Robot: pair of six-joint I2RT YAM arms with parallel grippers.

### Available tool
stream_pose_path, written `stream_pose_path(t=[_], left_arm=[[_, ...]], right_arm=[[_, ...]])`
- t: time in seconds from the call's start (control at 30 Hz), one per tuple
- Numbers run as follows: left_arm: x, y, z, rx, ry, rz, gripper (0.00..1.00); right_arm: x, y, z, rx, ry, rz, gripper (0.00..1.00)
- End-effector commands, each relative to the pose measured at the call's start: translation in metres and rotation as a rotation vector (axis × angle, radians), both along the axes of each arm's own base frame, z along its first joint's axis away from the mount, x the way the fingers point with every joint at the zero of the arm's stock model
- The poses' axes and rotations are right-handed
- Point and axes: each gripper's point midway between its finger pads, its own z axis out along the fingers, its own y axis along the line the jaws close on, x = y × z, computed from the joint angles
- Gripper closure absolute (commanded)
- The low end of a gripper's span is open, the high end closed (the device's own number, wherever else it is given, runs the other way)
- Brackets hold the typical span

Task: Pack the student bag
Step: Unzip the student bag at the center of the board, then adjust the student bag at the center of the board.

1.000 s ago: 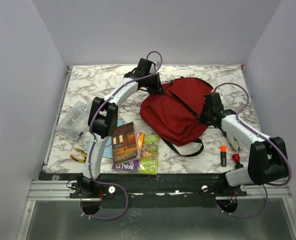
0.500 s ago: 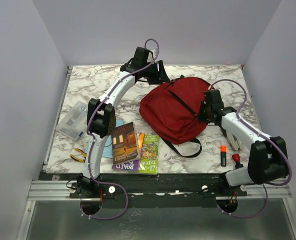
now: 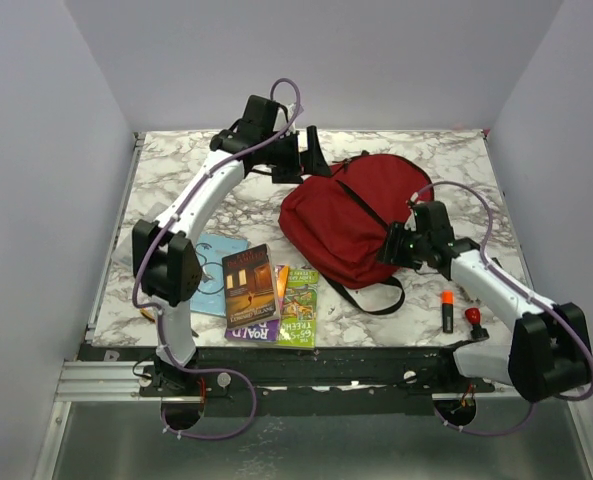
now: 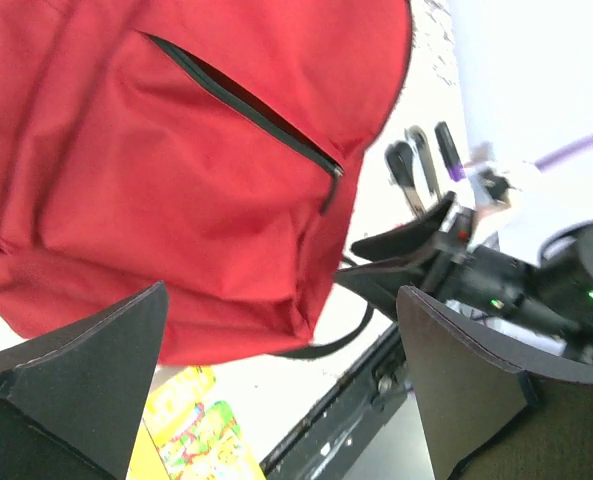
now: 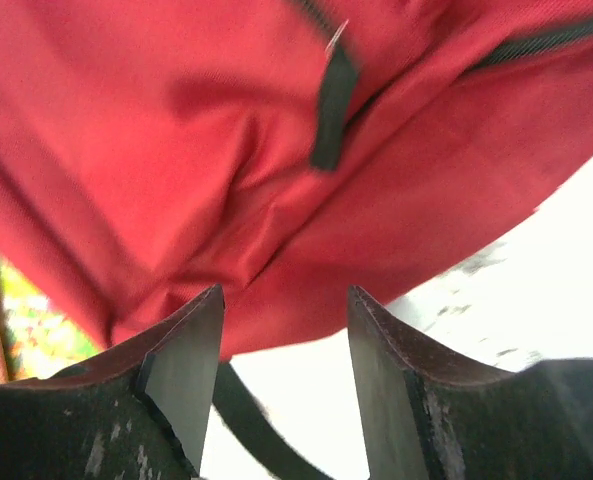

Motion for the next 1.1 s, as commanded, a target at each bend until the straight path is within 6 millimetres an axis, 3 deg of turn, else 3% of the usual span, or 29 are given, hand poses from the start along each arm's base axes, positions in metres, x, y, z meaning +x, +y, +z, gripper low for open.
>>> stream_pose_path(t=[0.0,0.2,0.3,0.43,0.6,0.67,0.83,1.07], left_arm=[[-0.050,-0.002,0.031,0.010,-0.099,-0.100,0.02],[-0.081,-0.011,0.049,-0.007,-0.156,-0.167,0.02],[-0.092,-0.016,0.055,-0.013,-0.170,-0.191,0.02],[-0.098,-0.018,0.062,-0.033,-0.176,-0.205,0.02],[-0.100,-0.015,0.070,-0.031,-0.207,-0.202,0.02],[-0.099,-0.012,0.071,-0.020,-0.221,-0.191,0.02],[-0.102,-0.009,0.081,-0.027,-0.248,-0.193,0.02],[-0.103,-0.004,0.092,-0.067,-0.244,-0.189,0.02]], right_arm=[[-0.046,0.044,0.006,0.220,0.027,0.130,0.44],[-0.074,0.080,-0.011,0.435,0.112,0.147,0.44],[-0.061,0.099,-0.007,0.545,0.060,0.125,0.44],[-0.029,0.125,0.003,0.637,-0.019,0.095,0.45],[0.001,0.182,0.024,0.733,-0.036,0.188,0.47],[0.007,0.195,0.030,0.725,-0.041,0.212,0.47],[0.016,0.181,0.031,0.544,-0.083,0.217,0.44],[0.036,0.090,0.029,0.153,-0.173,0.063,0.29]])
